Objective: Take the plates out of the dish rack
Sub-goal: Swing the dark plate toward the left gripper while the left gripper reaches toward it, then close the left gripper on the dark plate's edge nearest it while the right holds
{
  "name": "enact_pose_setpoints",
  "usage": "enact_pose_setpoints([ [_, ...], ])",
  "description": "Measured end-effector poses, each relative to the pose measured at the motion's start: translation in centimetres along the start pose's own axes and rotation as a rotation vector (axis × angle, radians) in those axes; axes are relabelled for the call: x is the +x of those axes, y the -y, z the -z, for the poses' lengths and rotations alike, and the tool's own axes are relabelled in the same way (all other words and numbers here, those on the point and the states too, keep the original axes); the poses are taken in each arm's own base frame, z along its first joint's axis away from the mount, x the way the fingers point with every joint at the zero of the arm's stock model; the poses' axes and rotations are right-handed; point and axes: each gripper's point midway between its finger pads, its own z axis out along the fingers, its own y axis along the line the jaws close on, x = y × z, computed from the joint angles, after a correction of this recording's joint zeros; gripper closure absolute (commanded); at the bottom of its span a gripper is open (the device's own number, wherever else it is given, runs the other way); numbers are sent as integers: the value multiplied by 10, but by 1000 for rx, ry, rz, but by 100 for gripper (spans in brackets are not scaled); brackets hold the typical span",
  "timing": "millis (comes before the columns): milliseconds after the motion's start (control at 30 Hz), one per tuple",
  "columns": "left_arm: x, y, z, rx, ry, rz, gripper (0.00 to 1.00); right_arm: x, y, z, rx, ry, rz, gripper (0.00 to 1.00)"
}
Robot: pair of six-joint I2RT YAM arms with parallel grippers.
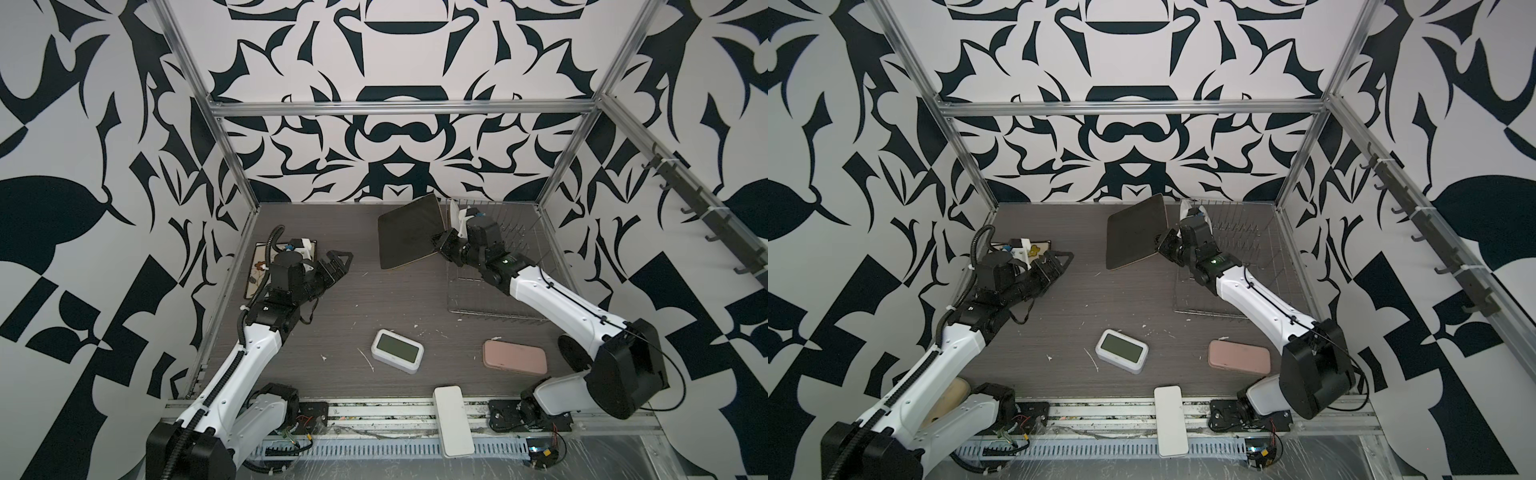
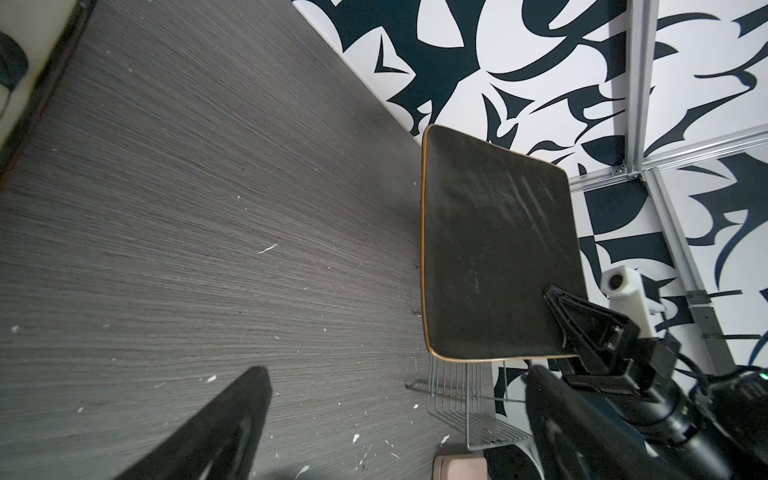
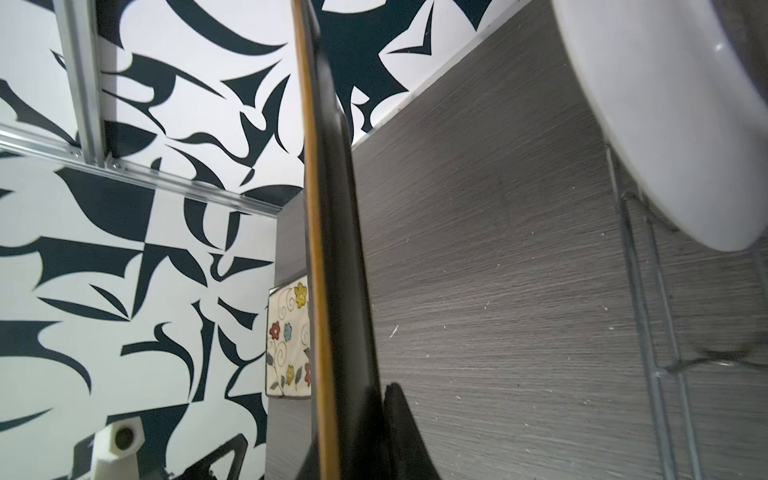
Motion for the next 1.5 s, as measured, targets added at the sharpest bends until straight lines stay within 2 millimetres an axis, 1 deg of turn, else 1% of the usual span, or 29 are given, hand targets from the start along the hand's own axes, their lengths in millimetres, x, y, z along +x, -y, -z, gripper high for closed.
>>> enact_pose_setpoints([
  [133,-1,2,0,5,3,29,1,-2,1,-4,-33,45,-64,100],
  [300,-9,12,0,41,35,75,1,-6,-10,-11,-94,143,-126,100],
  [433,-16,20,-1,64,80,103,1,-1,-14,-18,-145,216,-188,100],
  [533,-23,28,-1,87,122,125,1,4,-14,-23,-155,264,-214,100],
  [633,-29,34,-3,108,154,152,1,10,-13,-22,-141,311,-223,100],
  [700,-31,36,-7,118,167,171,1,13,-15,-20,-137,342,-223,100],
  [933,-23,48,-20,151,170,200,1,25,-38,-10,-182,414,-226,100],
  [1167,-12,63,-32,190,166,209,1,27,-54,0,-234,467,-241,100],
  [1300,-7,68,-41,208,161,218,3,25,-58,3,-249,487,-253,100],
  [1500,-2,75,-50,235,165,231,8,28,-56,1,-244,505,-277,100],
])
